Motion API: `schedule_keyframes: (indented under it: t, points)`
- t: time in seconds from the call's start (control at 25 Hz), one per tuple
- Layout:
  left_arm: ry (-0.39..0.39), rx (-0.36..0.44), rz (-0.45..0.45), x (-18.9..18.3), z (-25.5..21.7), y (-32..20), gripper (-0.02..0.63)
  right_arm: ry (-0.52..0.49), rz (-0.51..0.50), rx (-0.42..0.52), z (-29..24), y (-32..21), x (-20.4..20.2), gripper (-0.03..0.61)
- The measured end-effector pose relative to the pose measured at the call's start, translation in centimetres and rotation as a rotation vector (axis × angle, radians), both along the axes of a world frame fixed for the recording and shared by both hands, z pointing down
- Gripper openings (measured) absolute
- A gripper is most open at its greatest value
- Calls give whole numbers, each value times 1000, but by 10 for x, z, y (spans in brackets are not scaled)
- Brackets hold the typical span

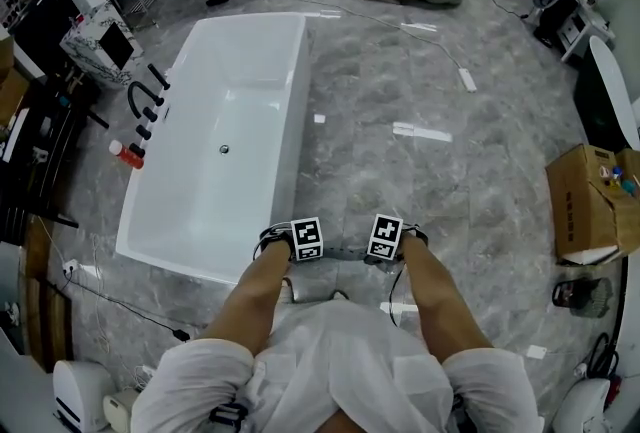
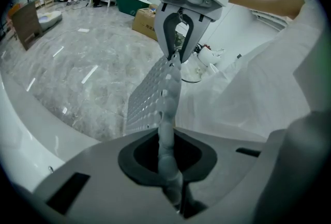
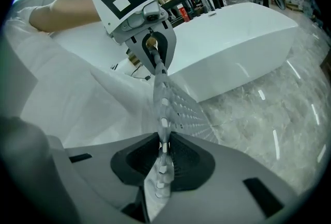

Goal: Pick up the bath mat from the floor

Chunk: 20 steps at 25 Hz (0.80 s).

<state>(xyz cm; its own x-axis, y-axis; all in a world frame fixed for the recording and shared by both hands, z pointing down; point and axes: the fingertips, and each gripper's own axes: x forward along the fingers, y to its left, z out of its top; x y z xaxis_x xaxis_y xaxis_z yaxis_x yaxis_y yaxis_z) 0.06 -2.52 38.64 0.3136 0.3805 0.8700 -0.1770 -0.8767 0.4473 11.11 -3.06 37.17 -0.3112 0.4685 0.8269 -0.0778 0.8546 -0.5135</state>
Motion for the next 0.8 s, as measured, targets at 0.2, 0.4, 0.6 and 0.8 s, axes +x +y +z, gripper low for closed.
schedule_keyframes:
  t: [0.2,0.4,0.6,0.8]
  points:
    - [-3,-9,16,-4,-2,-4,31,-8,18,-6,0,-2,-3,78]
    - [4,-25,26,-3,-1,3,32,-8,22,-17,2,4,-3,78]
    - [7,-35,31,-5,1,7,32,-9,24,-26,4,10,-5,78]
    - [8,-48,30,-5,-3,11,31,-13,25,-36,1,13,-5,78]
